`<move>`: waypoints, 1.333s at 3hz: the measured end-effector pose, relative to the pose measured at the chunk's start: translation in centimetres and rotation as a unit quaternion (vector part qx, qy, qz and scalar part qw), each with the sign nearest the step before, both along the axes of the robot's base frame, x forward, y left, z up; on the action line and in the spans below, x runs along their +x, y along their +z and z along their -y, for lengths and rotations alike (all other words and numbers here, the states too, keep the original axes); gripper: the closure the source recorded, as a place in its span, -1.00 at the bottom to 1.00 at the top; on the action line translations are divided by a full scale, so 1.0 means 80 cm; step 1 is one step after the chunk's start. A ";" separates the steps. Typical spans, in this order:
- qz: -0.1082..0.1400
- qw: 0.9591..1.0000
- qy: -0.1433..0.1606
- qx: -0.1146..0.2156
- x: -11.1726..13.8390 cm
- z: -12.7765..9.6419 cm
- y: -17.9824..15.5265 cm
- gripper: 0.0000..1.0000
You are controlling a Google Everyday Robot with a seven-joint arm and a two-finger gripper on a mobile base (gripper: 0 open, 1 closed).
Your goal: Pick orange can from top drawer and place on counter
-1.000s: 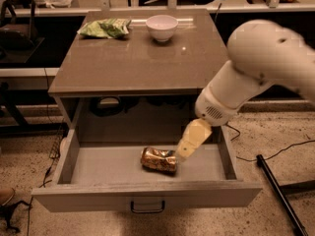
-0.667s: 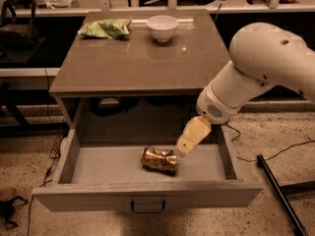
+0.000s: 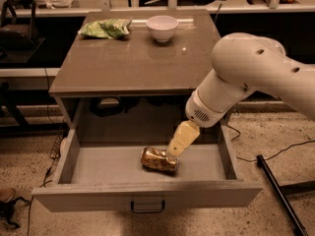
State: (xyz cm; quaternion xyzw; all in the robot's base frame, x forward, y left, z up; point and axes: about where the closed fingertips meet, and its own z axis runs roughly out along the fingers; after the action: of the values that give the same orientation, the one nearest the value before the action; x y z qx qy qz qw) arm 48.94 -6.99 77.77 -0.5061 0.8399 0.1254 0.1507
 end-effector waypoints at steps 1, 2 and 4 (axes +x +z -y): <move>0.018 0.999 -0.001 -0.027 0.017 -0.027 -0.037 -1.00; 0.038 0.998 -0.011 -0.052 0.040 -0.042 -0.076 -1.00; 0.039 0.996 -0.019 -0.079 0.064 -0.064 -0.132 -1.00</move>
Offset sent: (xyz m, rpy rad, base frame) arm 0.0539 0.0456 -0.0989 -0.1593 -0.1205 -0.0465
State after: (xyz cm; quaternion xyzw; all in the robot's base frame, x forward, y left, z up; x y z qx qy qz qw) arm 54.05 -1.91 67.22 -0.5046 0.8503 0.0358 0.1452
